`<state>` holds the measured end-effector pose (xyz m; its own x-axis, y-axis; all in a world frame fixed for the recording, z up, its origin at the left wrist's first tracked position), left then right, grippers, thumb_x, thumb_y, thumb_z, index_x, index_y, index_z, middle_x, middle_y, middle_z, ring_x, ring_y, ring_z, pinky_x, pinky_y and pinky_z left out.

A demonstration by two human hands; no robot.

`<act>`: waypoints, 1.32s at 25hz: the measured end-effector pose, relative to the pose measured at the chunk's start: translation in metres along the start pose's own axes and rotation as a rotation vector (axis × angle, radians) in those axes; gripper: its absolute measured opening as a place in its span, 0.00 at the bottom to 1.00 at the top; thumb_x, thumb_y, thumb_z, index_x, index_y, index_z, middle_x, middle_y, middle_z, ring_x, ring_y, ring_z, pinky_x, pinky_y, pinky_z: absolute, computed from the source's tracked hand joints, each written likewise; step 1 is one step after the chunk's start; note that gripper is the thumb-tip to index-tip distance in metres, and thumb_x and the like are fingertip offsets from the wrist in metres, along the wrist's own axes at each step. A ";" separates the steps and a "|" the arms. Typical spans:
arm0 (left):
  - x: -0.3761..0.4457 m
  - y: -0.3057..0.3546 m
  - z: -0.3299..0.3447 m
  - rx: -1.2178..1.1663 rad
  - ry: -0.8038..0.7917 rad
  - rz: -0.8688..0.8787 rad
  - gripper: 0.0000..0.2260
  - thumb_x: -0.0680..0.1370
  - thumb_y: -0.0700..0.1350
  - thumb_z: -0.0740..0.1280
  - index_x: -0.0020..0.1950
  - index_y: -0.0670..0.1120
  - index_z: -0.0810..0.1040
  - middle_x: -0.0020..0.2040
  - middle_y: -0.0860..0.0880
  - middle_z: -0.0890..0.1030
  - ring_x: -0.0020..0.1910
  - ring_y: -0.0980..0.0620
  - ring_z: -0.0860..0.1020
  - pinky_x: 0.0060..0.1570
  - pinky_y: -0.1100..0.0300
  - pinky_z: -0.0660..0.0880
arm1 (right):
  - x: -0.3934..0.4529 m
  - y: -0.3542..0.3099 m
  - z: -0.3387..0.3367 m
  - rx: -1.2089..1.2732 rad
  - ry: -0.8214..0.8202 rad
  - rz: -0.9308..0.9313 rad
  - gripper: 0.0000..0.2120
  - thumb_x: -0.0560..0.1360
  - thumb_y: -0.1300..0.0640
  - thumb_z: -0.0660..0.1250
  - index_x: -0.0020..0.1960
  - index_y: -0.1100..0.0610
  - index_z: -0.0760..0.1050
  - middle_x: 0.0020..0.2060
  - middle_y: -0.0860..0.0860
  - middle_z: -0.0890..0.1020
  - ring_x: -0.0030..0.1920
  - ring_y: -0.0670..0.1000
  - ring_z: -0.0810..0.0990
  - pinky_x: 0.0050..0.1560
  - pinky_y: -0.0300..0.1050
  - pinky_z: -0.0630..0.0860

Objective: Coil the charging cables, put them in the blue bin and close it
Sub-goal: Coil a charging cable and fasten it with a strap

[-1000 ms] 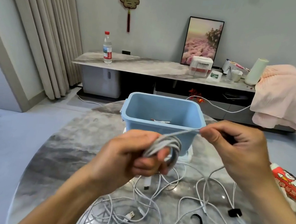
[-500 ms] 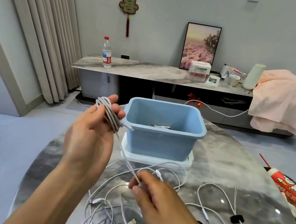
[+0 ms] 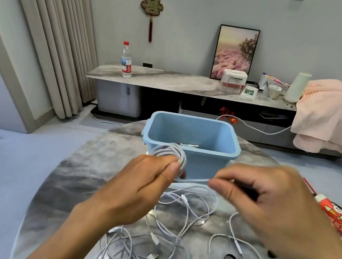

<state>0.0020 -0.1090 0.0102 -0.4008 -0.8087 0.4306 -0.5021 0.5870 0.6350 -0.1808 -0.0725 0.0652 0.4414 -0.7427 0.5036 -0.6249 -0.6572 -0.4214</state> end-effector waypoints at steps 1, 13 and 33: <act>-0.001 0.002 0.006 -0.121 -0.083 -0.038 0.22 0.81 0.58 0.52 0.40 0.46 0.76 0.31 0.53 0.71 0.31 0.57 0.68 0.34 0.60 0.64 | 0.002 0.005 -0.008 -0.041 0.043 -0.015 0.13 0.73 0.40 0.69 0.39 0.48 0.82 0.28 0.41 0.79 0.28 0.45 0.76 0.30 0.39 0.70; 0.000 0.013 0.014 -1.400 -0.020 -0.371 0.16 0.78 0.47 0.56 0.40 0.41 0.80 0.26 0.52 0.62 0.24 0.54 0.56 0.47 0.59 0.76 | 0.001 0.049 0.044 0.180 0.200 0.177 0.17 0.80 0.41 0.56 0.42 0.49 0.75 0.25 0.50 0.70 0.25 0.45 0.68 0.28 0.43 0.66; 0.002 0.019 0.020 -0.634 0.225 -0.112 0.13 0.81 0.45 0.56 0.61 0.44 0.76 0.41 0.48 0.78 0.39 0.54 0.76 0.38 0.65 0.74 | -0.010 0.000 0.088 1.135 -0.096 0.922 0.17 0.77 0.54 0.66 0.48 0.71 0.80 0.32 0.62 0.82 0.27 0.51 0.74 0.30 0.44 0.78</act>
<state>-0.0235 -0.0989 0.0100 -0.1688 -0.8919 0.4195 0.0418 0.4188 0.9071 -0.1288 -0.0767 -0.0063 0.2431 -0.9228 -0.2989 0.1077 0.3319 -0.9372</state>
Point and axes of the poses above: each hand's wrist, its own x-axis towards the middle knuckle, its own z-axis out of the palm, y = z × x, the point moved 5 cm from there along x, towards the middle knuckle
